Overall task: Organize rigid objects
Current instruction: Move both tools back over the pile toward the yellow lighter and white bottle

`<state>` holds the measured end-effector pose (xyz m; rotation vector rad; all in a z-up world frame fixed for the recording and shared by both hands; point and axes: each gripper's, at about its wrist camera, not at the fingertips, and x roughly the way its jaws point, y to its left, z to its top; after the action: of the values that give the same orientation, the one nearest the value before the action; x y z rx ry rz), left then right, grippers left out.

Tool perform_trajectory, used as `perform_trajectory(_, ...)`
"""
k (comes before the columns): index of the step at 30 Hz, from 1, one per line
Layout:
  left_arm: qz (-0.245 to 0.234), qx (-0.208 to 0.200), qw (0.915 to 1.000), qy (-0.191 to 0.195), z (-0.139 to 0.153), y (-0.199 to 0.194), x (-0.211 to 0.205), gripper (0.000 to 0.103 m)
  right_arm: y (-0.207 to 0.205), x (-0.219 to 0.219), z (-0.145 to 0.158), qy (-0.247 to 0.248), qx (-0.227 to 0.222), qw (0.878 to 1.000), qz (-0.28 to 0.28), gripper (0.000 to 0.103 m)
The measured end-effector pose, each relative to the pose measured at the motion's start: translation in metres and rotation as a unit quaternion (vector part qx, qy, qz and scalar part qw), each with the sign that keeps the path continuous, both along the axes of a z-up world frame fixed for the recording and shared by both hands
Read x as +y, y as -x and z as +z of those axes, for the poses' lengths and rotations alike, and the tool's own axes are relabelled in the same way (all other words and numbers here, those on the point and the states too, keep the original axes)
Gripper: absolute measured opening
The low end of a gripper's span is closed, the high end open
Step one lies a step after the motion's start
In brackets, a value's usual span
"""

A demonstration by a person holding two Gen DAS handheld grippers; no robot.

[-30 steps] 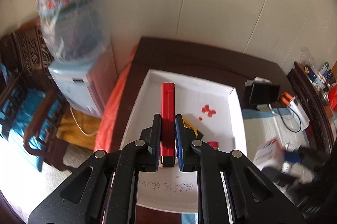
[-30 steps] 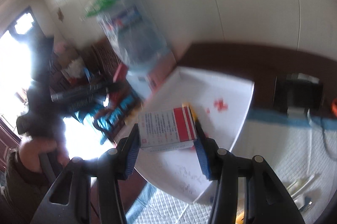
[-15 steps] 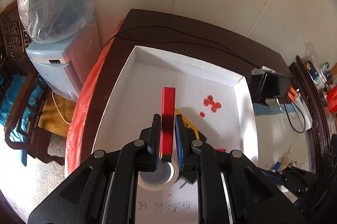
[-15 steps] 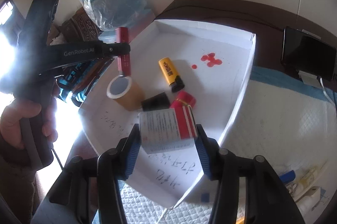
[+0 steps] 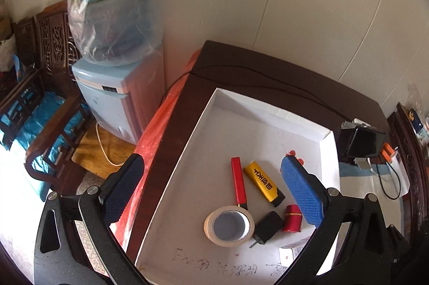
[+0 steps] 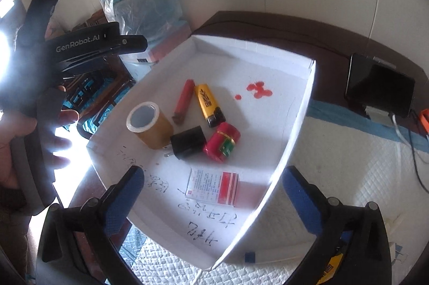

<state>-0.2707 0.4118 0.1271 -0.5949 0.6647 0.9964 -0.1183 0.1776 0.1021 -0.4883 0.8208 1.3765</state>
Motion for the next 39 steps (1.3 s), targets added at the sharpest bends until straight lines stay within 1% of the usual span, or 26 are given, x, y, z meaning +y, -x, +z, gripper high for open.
perform_trajectory(6,-0.006,-0.003,0.9997,-0.023,0.028,0.007,-0.027,0.103,0.006,-0.014,0.016,-0.023,-0.004,1.000,-0.003,0.103)
perform_trajectory(14,-0.018,0.000,0.9985,-0.053,0.060,0.008,-0.068,0.103,0.006,-0.047,0.034,-0.059,0.003,0.998,-0.016,0.103)
perform_trajectory(18,-0.030,-0.003,0.9977,-0.060,0.070,0.004,-0.091,0.103,-0.004,-0.065,0.040,-0.075,0.000,0.997,-0.029,0.103)
perform_trajectory(21,-0.050,-0.002,0.9970,-0.060,0.070,-0.002,-0.111,0.103,-0.023,-0.082,0.040,-0.084,-0.001,0.995,-0.055,0.103)
perform_trajectory(25,-0.084,0.011,0.9954,-0.043,0.058,-0.020,-0.134,0.103,-0.058,-0.108,0.030,-0.085,-0.005,0.991,-0.099,0.103)
perform_trajectory(30,-0.136,0.027,0.9901,-0.021,0.038,-0.052,-0.165,0.103,-0.121,-0.153,0.006,-0.073,0.004,0.983,-0.170,0.103)
perform_trajectory(33,-0.176,0.045,0.9834,0.003,0.017,-0.075,-0.185,0.103,-0.154,-0.179,-0.014,-0.061,0.002,0.978,-0.201,0.103)
perform_trajectory(35,-0.197,0.055,0.9787,0.021,0.002,-0.088,-0.196,0.103,-0.173,-0.197,-0.028,-0.044,0.008,0.976,-0.214,0.103)
perform_trajectory(37,-0.232,0.066,0.9692,0.051,-0.018,-0.105,-0.210,0.103,-0.182,-0.206,-0.037,-0.031,0.022,0.978,-0.203,0.103)
perform_trajectory(39,-0.260,0.073,0.9599,0.074,-0.034,-0.119,-0.224,0.103,-0.182,-0.213,-0.042,-0.027,0.038,0.984,-0.175,0.103)
